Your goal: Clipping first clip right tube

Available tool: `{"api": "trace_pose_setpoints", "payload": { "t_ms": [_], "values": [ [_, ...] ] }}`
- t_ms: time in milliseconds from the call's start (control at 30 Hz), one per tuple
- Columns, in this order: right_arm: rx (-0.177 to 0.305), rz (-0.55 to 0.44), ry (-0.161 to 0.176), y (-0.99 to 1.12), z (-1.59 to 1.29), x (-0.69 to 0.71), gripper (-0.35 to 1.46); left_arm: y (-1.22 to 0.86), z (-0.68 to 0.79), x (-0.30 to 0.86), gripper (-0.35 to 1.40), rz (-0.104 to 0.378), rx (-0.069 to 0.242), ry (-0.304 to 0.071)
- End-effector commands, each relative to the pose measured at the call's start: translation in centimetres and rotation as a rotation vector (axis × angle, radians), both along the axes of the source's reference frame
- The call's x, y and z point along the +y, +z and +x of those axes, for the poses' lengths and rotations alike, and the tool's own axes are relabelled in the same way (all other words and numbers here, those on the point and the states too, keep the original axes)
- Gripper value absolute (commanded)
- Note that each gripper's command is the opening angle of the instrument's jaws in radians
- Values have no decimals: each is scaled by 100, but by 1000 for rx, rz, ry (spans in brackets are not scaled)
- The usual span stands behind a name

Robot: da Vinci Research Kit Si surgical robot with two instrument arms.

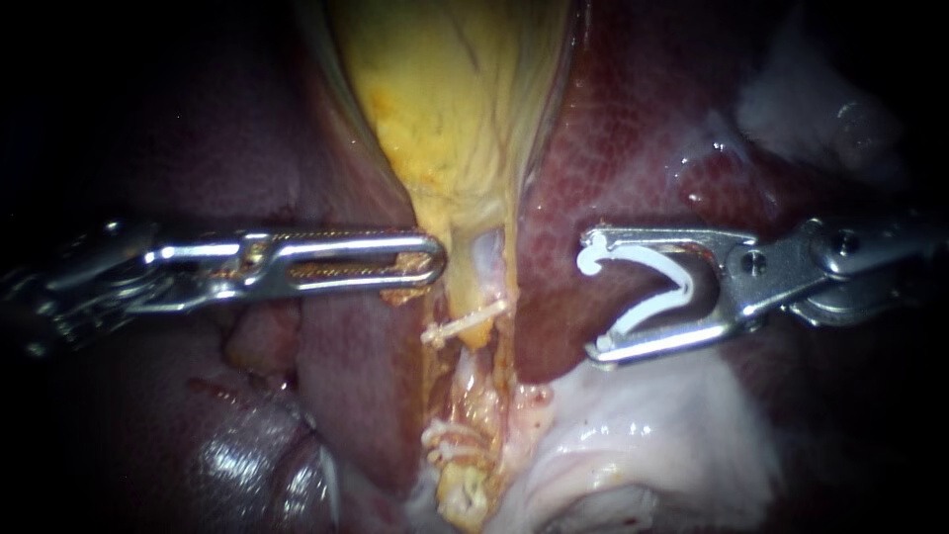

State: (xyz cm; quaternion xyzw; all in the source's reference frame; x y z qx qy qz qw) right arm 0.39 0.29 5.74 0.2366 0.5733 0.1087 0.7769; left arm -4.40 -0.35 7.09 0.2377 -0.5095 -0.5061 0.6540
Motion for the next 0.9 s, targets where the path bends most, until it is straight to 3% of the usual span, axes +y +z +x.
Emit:
{"api": "trace_pose_setpoints", "payload": {
  "t_ms": [33,233,400,600,900],
  "values": [
    [0,0,0,0,0,0,59,0,0,0,-35,0,0,0],
    [-1,5,1,0,0,0,59,-17,16,12,-35,13,-11,10],
    [-3,11,3,0,1,-1,59,-46,38,28,-35,22,-25,-24],
    [-5,16,5,0,2,-1,59,-76,66,46,-35,-5,-25,-52],
    [-7,26,6,2,6,-3,59,-82,85,47,-35,-11,-21,-65]
  ]
}}
